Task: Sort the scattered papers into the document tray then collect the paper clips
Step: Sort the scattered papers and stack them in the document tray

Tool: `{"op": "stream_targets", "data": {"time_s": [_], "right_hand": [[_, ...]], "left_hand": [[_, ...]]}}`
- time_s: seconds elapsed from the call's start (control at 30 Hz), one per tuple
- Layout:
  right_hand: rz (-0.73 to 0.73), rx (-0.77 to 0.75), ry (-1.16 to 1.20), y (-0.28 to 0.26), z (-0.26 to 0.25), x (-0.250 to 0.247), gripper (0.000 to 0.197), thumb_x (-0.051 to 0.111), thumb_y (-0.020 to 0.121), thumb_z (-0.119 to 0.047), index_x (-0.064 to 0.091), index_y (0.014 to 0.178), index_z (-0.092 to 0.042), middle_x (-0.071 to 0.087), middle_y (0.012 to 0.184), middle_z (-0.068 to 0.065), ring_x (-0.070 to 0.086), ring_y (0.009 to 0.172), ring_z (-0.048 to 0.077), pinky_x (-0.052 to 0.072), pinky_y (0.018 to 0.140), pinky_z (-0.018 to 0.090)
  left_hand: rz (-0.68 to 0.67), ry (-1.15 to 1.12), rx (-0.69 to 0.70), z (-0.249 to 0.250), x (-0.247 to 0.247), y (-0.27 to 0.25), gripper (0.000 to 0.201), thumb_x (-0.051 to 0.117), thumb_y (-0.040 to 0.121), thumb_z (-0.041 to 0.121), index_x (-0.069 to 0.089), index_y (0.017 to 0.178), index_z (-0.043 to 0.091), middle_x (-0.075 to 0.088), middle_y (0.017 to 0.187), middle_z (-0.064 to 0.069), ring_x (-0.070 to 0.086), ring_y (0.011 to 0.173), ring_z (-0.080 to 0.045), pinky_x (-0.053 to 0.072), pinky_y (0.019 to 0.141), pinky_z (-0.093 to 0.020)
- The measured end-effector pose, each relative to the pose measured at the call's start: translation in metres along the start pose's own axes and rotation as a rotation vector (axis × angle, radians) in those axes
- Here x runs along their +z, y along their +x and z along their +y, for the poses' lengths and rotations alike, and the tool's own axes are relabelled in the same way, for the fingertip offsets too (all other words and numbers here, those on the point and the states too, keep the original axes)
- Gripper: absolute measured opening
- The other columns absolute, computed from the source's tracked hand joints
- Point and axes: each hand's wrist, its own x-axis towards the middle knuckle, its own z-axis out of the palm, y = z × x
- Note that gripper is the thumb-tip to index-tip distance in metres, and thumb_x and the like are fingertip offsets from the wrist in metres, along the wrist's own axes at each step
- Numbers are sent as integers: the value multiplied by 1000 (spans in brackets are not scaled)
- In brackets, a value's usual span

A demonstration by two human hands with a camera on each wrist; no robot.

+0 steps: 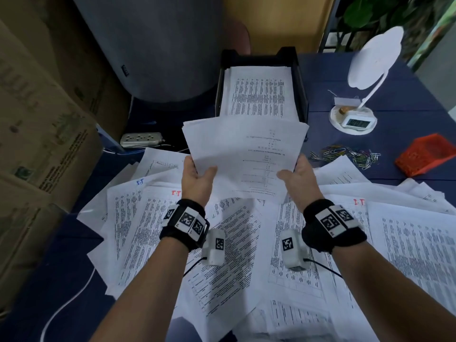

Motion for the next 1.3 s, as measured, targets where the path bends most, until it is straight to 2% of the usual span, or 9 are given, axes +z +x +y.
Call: {"op": "stream_targets", "data": {"time_s": [0.2,0.37,0.5,0.67,0.8,0.93,1.17,1.23,1.3], "right_hand": [[61,-25,45,0,7,-4,20,53,93,-2,50,92,-22,67,101,3,65,90,13,52,81,27],[-170,195,-159,-1,39,-20,25,51,94,-6,59,116,-13,67,115,6,65,103,24,52,91,42],[-246,363,-394,-7,76,-28,29,52,90,-5,61,117,-8,65,117,10,61,105,28,47,97,40],[-197,502,-303,-9,86,-37,30,47,91,1,61,116,-7,66,114,12,62,103,31,49,92,38],[-97,471,-230,10,76,-44,27,47,92,1,61,114,-1,65,112,13,61,102,31,49,91,40],[-55,430,-331,42,69,-41,27,51,90,-4,60,114,3,63,116,20,60,106,34,47,97,44],[-8,367,-269,84,43,-28,13,50,91,-1,56,81,-7,62,84,7,58,73,21,50,63,25],[-55,385,-169,90,39,-27,13,52,91,-1,60,95,-9,66,102,11,63,93,31,55,80,40],[-130,461,-116,95,42,-27,24,54,91,-6,59,112,-15,64,114,8,64,98,35,58,73,46]], "left_hand": [[36,-35,5,7,-6,12,11,55,92,7,58,96,17,65,87,-1,60,80,-17,50,78,-35],[-33,174,-175,-24,-22,18,16,60,81,21,58,96,18,67,103,-6,63,97,-21,51,93,-41],[-173,489,-395,-72,-29,2,16,57,89,23,49,87,10,59,88,-14,59,85,-27,49,81,-34],[-273,533,-469,-84,-21,-8,53,59,78,41,46,112,3,58,104,-18,60,95,-34,50,84,-46],[-248,313,-431,-69,-10,0,20,62,89,26,50,103,19,61,98,-9,59,77,-21,48,63,-31],[-288,172,-518,-65,-5,5,23,62,91,20,48,108,16,62,109,-9,63,85,-21,52,59,-27],[-269,313,-484,-67,12,39,39,55,93,9,39,129,8,64,92,-14,62,57,-16,51,49,-22],[-225,328,-431,-61,21,57,36,53,94,8,39,128,6,62,86,-12,60,53,-14,51,48,-21],[-192,343,-366,-57,29,75,33,50,95,6,40,126,3,60,72,-9,55,45,-11,45,41,-20]]}}
